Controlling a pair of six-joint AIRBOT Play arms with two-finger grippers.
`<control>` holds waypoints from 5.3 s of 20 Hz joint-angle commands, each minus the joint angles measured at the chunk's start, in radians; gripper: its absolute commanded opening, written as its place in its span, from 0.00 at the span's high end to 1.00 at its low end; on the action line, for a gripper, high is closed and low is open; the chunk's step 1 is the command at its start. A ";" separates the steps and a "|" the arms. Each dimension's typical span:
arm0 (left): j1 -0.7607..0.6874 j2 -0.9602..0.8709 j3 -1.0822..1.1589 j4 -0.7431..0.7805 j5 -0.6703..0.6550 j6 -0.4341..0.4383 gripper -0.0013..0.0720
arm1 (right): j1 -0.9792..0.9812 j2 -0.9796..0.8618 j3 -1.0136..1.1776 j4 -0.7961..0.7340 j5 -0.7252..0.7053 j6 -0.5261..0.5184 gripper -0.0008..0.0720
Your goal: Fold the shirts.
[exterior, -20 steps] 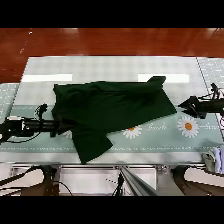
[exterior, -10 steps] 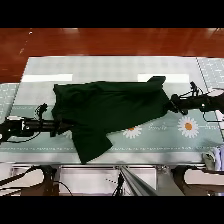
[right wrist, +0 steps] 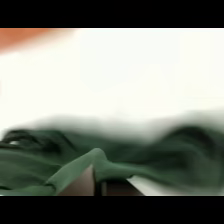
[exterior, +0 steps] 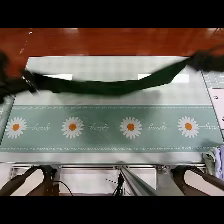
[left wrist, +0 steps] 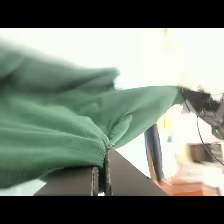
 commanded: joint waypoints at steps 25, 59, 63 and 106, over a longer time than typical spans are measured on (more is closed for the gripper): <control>0.001 0.366 0.853 0.695 -0.529 -0.555 0.94 | 0.059 0.500 0.477 -0.732 0.716 0.397 0.96; -0.375 -0.634 0.475 0.902 0.654 -0.283 0.94 | 0.296 -0.532 0.246 -0.772 -0.510 0.386 0.96; -0.369 -0.658 0.478 0.917 0.500 -0.282 0.94 | 0.293 -0.545 0.246 -0.744 -0.386 0.393 0.96; -0.099 -0.183 -0.386 0.837 0.084 -0.214 0.34 | -0.031 -0.099 -0.191 -0.658 0.134 0.186 0.41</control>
